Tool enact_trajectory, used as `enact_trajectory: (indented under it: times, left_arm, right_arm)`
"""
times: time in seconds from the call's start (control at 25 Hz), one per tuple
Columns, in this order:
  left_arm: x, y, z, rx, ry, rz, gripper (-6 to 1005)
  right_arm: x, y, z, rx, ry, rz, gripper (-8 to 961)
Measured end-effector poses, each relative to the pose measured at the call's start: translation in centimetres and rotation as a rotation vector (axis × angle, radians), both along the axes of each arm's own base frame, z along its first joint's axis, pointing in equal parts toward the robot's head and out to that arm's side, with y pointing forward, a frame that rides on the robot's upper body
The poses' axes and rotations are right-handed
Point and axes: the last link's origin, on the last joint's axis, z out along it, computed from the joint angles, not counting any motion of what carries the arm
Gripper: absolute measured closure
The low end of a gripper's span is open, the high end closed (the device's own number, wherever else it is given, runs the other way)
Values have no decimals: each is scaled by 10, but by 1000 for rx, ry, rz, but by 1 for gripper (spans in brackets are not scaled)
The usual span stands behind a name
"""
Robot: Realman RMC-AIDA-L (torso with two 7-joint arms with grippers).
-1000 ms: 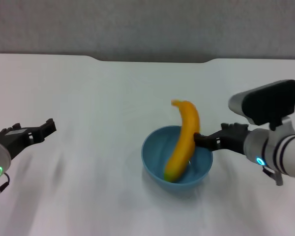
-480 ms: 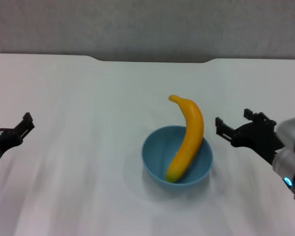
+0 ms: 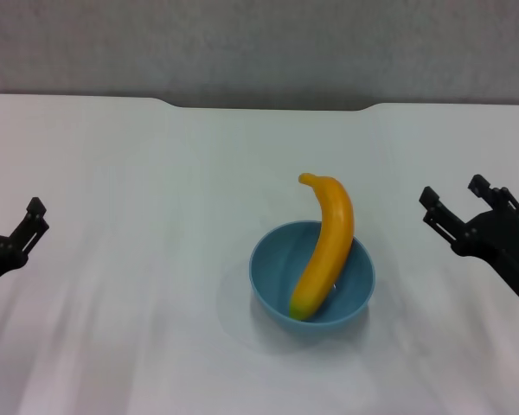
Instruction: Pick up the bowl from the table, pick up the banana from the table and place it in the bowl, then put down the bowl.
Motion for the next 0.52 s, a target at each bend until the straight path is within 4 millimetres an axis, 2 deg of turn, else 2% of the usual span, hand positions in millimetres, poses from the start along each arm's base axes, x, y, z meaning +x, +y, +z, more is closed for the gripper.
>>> enact_trajectory:
  times: [0.2,0.52]
  left_arm:
    - [-6,0,-3,0,5,-14,92]
    - [-11,3,-10,-31,9,-2,92]
  right_arm:
    - [11,0,4,-3,13,15,103]
    - [14,-1,3,-2,-12,30,102]
